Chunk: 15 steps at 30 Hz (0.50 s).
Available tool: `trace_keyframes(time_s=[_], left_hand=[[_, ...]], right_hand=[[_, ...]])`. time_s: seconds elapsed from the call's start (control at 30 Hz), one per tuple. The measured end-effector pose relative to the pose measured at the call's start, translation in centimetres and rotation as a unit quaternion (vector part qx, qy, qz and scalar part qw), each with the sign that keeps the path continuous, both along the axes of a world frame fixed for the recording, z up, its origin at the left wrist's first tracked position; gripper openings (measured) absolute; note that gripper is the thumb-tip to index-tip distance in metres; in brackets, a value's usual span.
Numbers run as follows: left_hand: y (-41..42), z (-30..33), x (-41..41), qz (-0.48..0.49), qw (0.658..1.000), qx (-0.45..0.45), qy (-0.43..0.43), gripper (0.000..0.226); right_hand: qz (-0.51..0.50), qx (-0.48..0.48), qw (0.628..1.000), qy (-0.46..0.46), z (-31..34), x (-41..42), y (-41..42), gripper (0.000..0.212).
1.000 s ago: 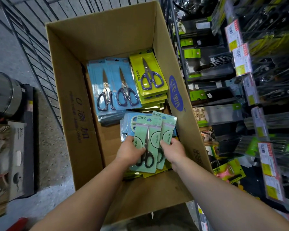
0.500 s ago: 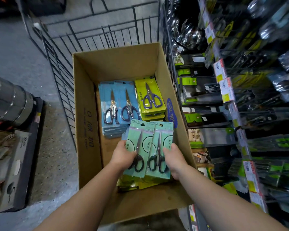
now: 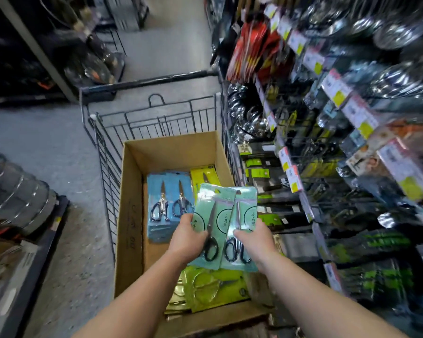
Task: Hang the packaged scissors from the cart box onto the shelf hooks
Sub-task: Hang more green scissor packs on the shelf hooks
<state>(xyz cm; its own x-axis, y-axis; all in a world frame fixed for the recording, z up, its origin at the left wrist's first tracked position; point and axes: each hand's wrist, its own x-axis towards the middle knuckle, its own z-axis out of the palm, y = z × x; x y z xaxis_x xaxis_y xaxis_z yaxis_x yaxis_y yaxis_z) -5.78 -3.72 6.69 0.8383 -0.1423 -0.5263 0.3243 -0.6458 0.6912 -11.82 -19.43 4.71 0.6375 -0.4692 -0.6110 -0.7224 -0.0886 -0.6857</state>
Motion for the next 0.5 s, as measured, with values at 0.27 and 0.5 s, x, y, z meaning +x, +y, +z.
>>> trace_keyframes(time_s=[0.27, 0.5], left_hand=[[-0.3, 2.2, -1.6, -0.140, 0.990, -0.013, -0.017, 0.052], [-0.3, 2.1, -3.2, -0.254, 0.965, -0.057, -0.027, 0.036]], right_hand=[[-0.105, -0.035, 0.994, -0.018, 1.6, -4.3, 0.3, 0.073], [-0.264, -0.052, 0.961, -0.062, 2.6, -11.0, 3.2, 0.050]])
